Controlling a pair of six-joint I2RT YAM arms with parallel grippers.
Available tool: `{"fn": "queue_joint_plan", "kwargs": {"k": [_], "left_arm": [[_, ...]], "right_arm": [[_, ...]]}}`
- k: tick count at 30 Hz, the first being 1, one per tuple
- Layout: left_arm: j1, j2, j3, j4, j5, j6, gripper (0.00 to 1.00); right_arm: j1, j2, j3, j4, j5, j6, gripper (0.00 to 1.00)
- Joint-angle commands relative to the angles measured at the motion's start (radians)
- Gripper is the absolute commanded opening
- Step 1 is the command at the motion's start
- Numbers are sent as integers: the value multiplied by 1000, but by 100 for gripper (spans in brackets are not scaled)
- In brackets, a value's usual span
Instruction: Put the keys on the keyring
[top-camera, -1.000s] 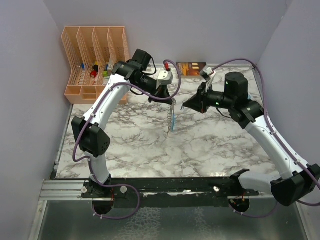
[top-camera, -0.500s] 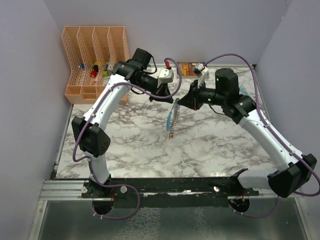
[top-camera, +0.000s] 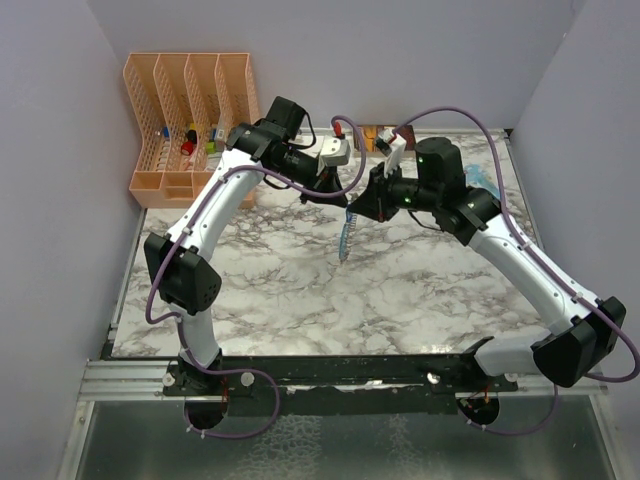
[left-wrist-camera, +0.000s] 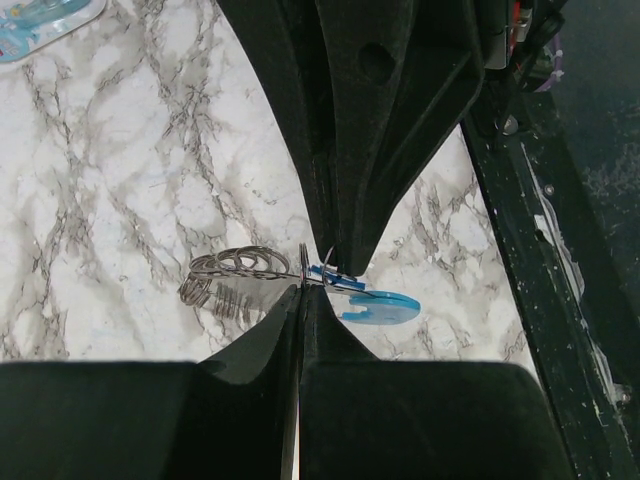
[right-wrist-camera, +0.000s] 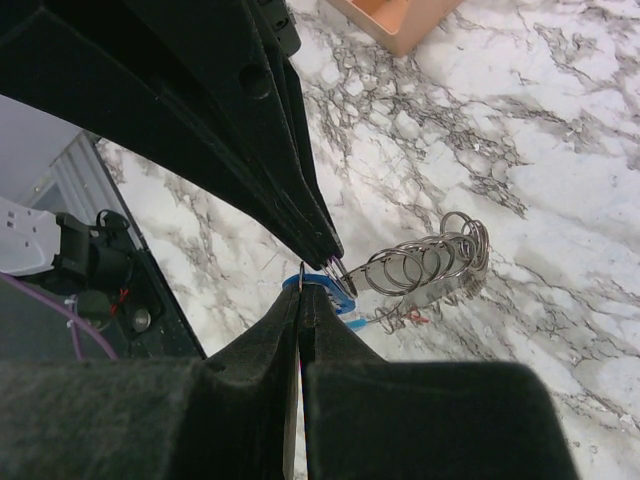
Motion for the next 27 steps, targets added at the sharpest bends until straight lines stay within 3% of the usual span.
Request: {"fn": "queue_joint_plan", "kwargs": {"k": [1,27], "left_arm": [[-4,-15,18,18,9,-8,0],[-8,-15,35,16,3,-24,0]], "right_arm": [[6,-7,24,-13,62,17,1],[10,25,82,-65,141,58,1]]}}
